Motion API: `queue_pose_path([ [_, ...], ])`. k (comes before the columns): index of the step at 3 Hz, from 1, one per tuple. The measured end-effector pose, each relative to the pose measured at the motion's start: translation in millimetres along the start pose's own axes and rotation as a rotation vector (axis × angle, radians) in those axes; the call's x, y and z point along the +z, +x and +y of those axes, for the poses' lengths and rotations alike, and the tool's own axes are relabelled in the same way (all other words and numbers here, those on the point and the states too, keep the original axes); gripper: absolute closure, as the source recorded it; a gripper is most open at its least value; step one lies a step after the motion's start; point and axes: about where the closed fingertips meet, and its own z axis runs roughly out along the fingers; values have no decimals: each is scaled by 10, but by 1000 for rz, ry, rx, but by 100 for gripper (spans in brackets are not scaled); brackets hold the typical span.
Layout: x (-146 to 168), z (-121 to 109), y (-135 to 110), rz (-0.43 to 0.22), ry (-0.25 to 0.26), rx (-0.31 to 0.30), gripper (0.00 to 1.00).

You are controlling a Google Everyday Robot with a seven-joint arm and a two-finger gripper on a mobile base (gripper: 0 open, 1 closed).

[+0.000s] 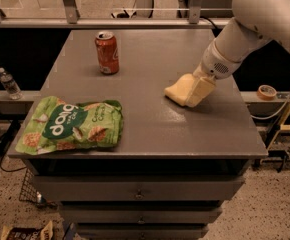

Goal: Move sponge near coke can

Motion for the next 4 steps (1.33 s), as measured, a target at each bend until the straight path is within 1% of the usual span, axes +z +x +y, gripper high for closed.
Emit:
queue_pose_path([
  [1,-5,-2,-39,-8,2,-6,72],
  [2,-275,-146,-73,-47,57,-9,94],
  [3,-287,-159,-90,-50,60,-10,100],
  [4,-287,-159,-90,-50,60,-10,100],
])
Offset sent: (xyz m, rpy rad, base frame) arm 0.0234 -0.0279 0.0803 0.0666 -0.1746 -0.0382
